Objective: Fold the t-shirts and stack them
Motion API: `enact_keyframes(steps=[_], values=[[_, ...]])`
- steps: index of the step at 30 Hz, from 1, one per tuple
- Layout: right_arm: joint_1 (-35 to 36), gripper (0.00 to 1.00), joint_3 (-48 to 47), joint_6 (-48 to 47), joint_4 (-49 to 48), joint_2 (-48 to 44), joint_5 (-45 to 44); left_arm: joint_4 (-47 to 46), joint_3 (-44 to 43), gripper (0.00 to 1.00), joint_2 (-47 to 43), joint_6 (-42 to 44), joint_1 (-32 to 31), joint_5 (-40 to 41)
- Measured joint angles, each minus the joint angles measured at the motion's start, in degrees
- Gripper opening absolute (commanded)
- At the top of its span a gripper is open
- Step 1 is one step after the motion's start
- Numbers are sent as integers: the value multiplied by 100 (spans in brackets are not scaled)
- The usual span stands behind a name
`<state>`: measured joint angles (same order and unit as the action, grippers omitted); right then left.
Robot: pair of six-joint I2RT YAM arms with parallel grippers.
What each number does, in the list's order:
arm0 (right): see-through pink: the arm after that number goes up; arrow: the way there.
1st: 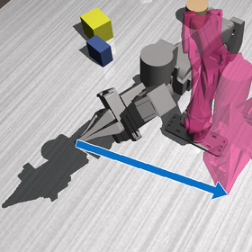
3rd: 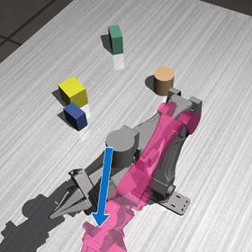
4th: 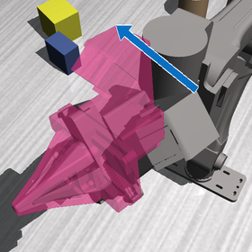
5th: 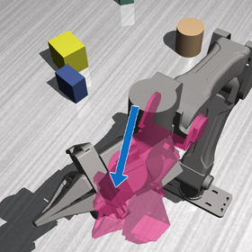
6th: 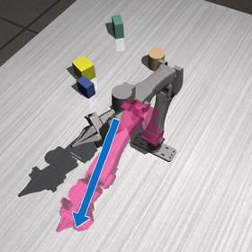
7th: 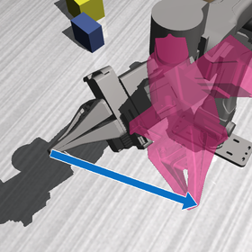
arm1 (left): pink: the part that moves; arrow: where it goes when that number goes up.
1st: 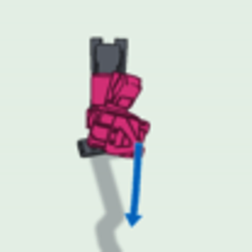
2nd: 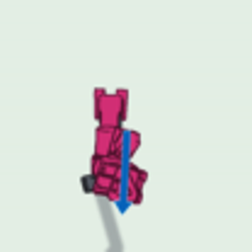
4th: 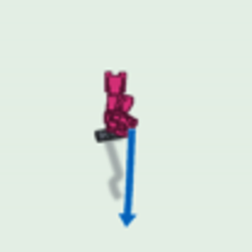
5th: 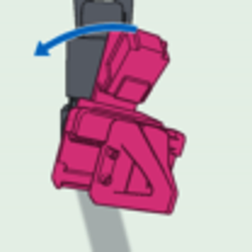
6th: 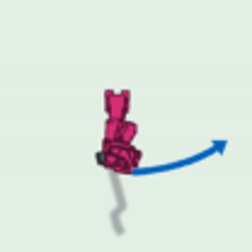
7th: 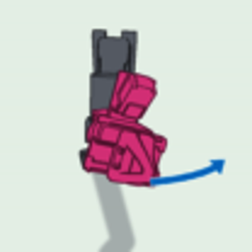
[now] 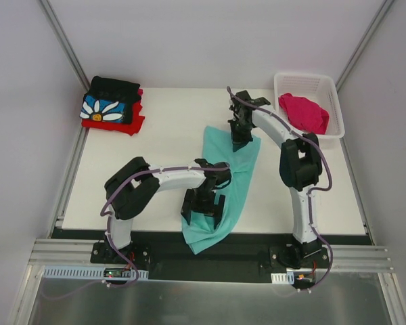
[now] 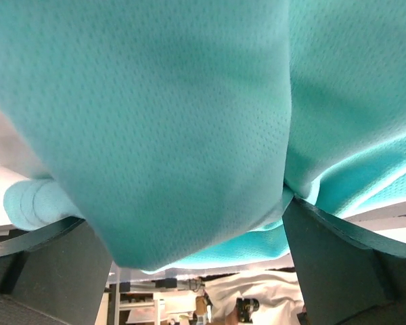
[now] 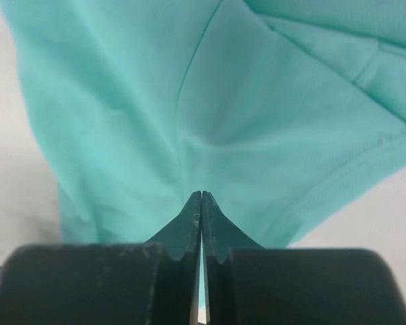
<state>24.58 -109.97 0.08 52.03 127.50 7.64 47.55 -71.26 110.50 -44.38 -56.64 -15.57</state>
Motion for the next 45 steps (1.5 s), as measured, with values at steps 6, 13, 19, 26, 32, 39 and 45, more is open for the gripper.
enact_keyframes(steps=[6,13,19,26,32,39,45], values=[[0,1,280,-101,-85,-640,-98,-11,-31,99,-140,2,13,249],[0,1,428,-125,-103,-737,-129,728,-269,99,-885,13,247,894],[0,1,1169,-50,-245,-1132,-127,1104,-522,99,-1303,208,975,1681],[247,1,3062,315,-417,-3418,-210,79,-1176,99,-855,1342,1338,1749],[516,3,3757,603,-310,-5532,-420,-413,-2354,99,422,2048,1733,1281],[997,60,4592,1038,57,-6935,-855,-463,-3501,99,1145,2511,2002,955],[1309,61,5097,1102,181,-7060,-776,-450,-4251,99,1421,2835,2111,658]])
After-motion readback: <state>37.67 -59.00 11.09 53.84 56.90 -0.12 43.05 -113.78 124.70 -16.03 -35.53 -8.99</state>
